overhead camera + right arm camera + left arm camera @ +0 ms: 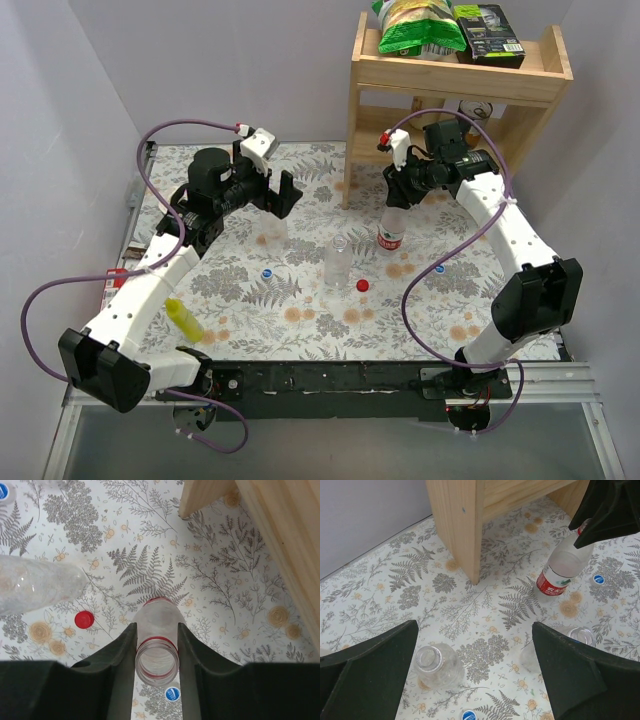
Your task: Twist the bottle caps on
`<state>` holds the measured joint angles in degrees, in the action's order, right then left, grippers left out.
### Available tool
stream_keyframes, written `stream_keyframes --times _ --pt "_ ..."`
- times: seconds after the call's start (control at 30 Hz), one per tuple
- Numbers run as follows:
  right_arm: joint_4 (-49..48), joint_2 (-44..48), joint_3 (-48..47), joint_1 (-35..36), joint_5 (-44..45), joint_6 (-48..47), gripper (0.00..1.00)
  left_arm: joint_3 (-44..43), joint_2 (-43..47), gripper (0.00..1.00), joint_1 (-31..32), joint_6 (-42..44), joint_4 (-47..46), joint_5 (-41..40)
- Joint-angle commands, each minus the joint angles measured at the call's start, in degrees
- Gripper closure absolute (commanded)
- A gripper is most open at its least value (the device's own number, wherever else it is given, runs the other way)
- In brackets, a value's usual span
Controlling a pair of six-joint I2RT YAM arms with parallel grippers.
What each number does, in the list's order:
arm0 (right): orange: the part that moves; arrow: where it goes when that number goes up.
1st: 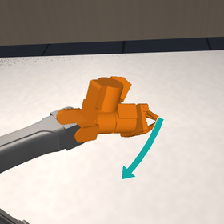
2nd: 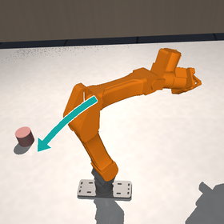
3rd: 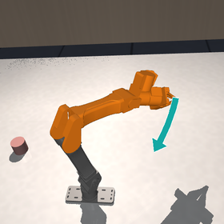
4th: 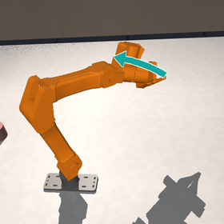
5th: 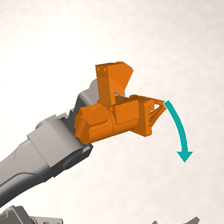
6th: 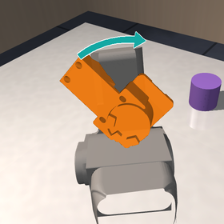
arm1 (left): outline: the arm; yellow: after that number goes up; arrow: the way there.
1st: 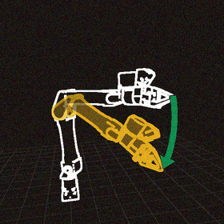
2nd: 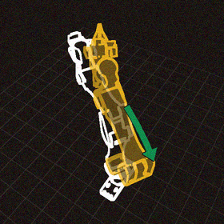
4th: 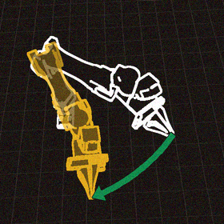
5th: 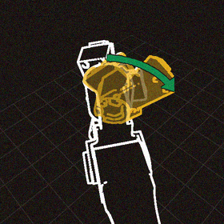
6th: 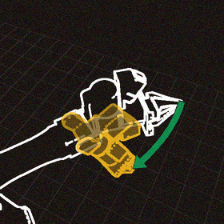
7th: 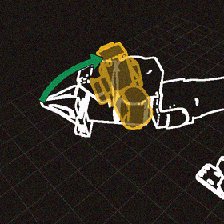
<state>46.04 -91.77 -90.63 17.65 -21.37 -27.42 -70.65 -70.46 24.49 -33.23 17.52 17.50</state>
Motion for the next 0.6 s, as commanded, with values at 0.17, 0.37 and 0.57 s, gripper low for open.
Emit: stream_keyframes --times 0.17,0.37,0.57 --pt "2.12 3.78 -1.11 0.19 -2.36 -1.06 0.99 -0.19 -3.1 0.02 0.2 2.2 -3.54 9.21" --pt "10.99 4.14 -17.35 0.19 -13.34 -0.8 0.99 -3.61 -8.99 0.02 2.49 2.91 -7.49 19.23" --pt "10.56 3.0 -24.59 1.16 -21.08 3.5 0.99 -4.49 -14.44 0.02 6.26 5.02 -13.55 24.6"
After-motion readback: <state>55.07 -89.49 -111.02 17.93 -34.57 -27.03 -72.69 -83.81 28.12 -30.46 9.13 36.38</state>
